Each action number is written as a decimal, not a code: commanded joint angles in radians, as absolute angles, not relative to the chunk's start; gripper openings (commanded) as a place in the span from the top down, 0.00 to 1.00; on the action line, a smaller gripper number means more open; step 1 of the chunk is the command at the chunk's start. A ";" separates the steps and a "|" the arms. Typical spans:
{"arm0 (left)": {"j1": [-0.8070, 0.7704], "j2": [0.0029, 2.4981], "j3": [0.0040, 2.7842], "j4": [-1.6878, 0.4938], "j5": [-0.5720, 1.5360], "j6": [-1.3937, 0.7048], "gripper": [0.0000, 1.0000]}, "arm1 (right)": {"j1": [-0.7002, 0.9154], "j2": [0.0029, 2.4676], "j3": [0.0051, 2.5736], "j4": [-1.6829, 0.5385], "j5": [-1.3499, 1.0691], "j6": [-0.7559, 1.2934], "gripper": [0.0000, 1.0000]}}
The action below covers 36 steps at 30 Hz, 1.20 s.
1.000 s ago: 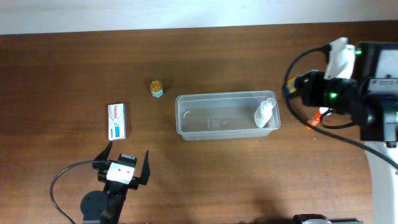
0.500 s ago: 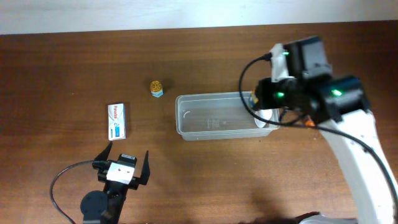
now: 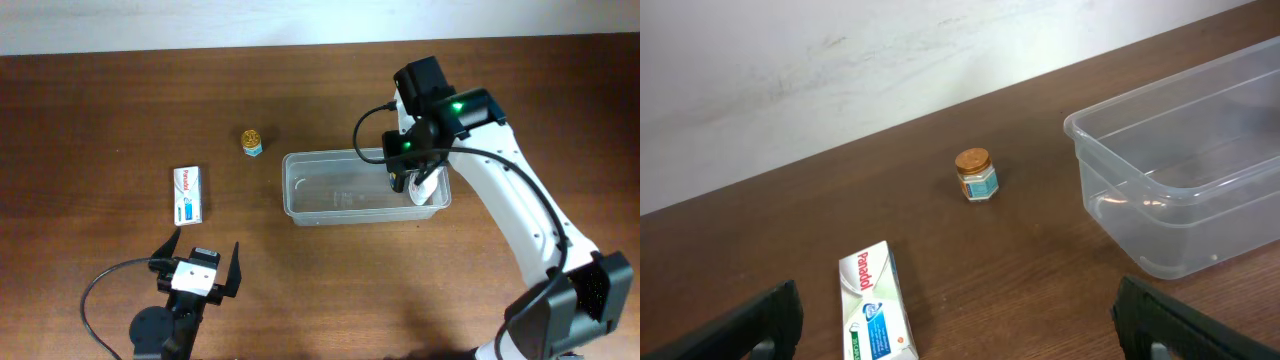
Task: Pack container
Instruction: 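Carry the black bottle left over the container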
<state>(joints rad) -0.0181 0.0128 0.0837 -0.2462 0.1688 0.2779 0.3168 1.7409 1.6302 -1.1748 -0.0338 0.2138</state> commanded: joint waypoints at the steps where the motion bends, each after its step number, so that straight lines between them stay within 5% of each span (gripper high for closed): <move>1: -0.012 0.006 0.079 -0.247 0.176 0.293 0.01 | 0.326 1.761 1.626 -1.161 -0.013 0.226 0.78; 7: -0.012 0.006 0.079 -0.247 0.176 0.293 0.01 | 0.326 1.775 1.626 -1.143 -0.001 0.226 0.71; 36: -0.012 0.006 0.079 -0.247 0.176 0.293 0.01 | 0.312 1.776 1.459 -0.985 0.024 0.226 0.71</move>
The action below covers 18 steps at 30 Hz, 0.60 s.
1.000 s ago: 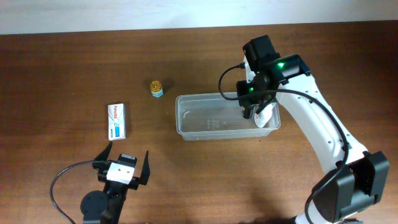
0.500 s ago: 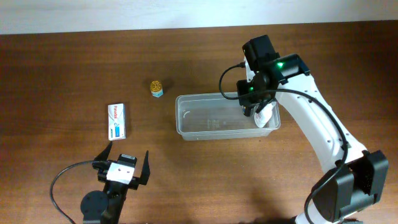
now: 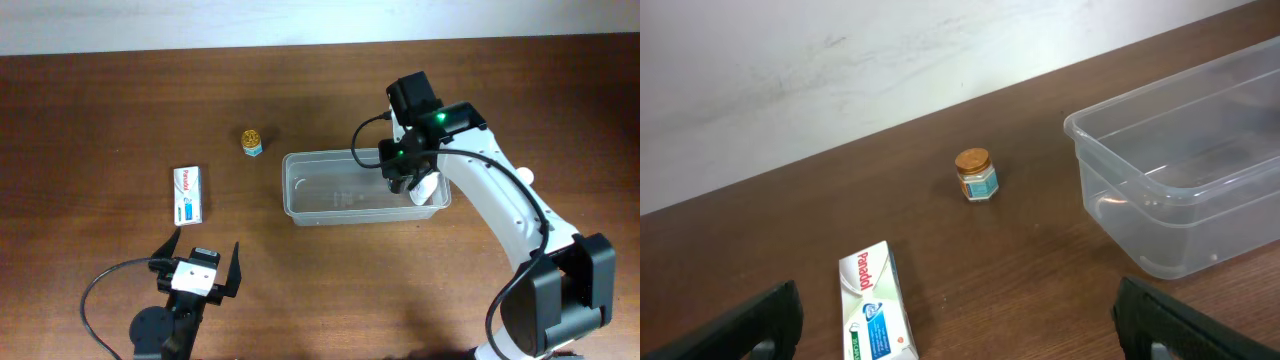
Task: Pack container
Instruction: 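Carry the black bottle left over the container, then lower the black bottle into the container beside the spray bottle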
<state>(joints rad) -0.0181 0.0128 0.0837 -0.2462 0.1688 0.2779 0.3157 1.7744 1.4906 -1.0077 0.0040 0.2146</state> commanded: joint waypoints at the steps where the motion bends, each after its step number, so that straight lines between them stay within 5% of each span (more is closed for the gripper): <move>1: -0.012 0.006 0.079 -0.247 0.176 0.293 0.01 | 0.312 1.776 1.449 -0.976 0.024 0.226 0.71; 18: -0.012 0.006 0.079 -0.247 0.176 0.293 0.01 | 0.312 1.776 1.390 -0.894 0.065 0.226 0.71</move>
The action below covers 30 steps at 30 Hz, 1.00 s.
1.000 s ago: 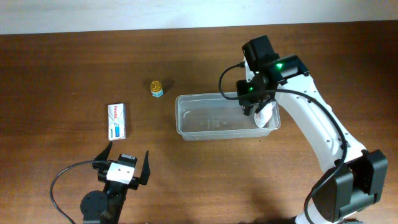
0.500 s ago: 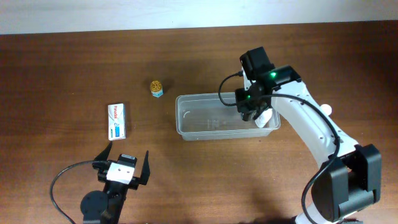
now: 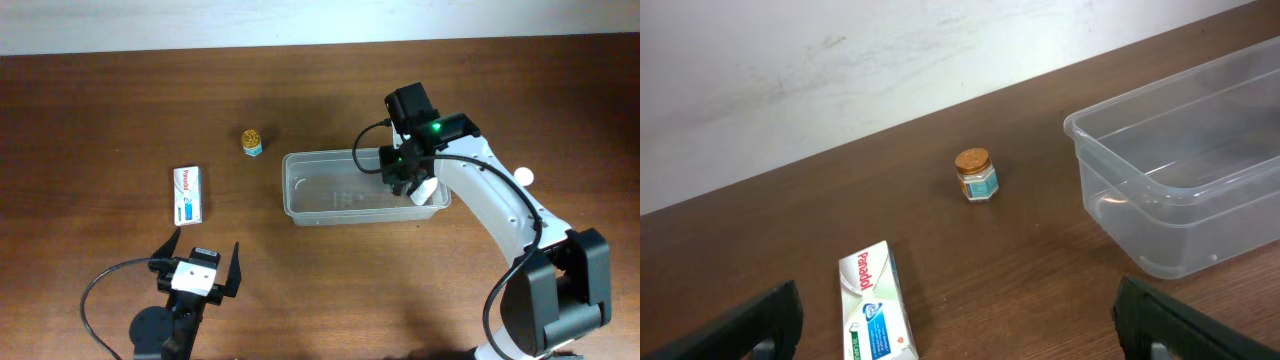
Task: Pack container
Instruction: 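Lower the black bottle into the container beside the spray bottle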
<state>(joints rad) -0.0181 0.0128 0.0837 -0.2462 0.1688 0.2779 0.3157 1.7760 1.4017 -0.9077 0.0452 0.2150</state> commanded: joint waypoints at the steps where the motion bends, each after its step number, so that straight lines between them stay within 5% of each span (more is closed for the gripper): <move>1: -0.012 0.006 0.079 -0.247 0.176 0.293 0.01 | 0.312 1.776 1.390 -0.891 0.065 0.226 0.70; 30: -0.012 0.006 0.079 -0.247 0.176 0.293 0.01 | 0.315 1.730 1.552 -0.995 0.037 0.173 0.71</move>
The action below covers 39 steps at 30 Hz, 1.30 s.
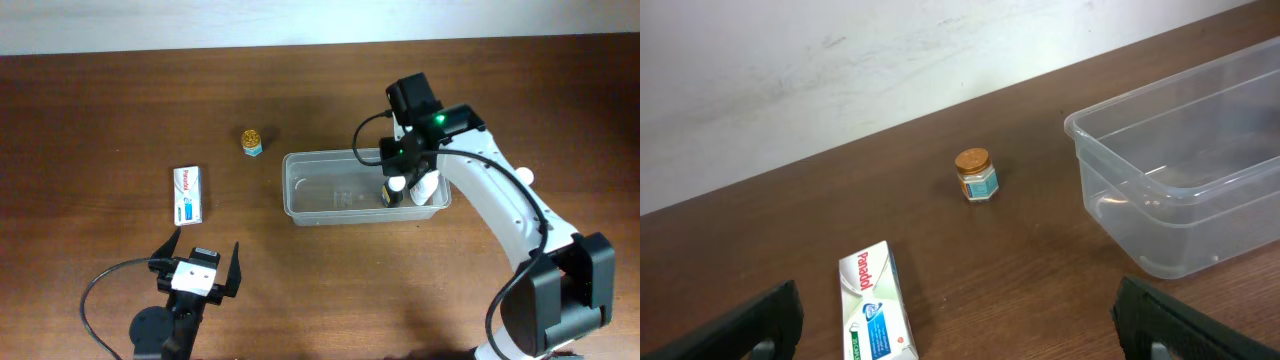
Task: Pack container
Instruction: 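Lower the black bottle into the container beside the spray bottle, then adjust the black bottle inside the container with the right gripper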
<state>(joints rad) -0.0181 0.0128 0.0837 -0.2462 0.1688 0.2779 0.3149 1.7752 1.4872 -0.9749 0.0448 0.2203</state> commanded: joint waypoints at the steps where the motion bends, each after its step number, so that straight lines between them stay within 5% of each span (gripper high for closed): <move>1: -0.012 0.006 0.079 -0.247 0.176 0.293 0.01 | 0.315 1.723 1.562 -1.000 0.009 0.138 0.70; 18: -0.012 0.006 0.079 -0.246 0.176 0.293 0.01 | 0.400 1.711 1.552 -1.060 -0.154 -0.049 0.96; 39: -0.012 0.006 0.079 -0.247 0.176 0.293 0.01 | 0.427 1.943 1.551 -1.068 -0.065 0.009 0.96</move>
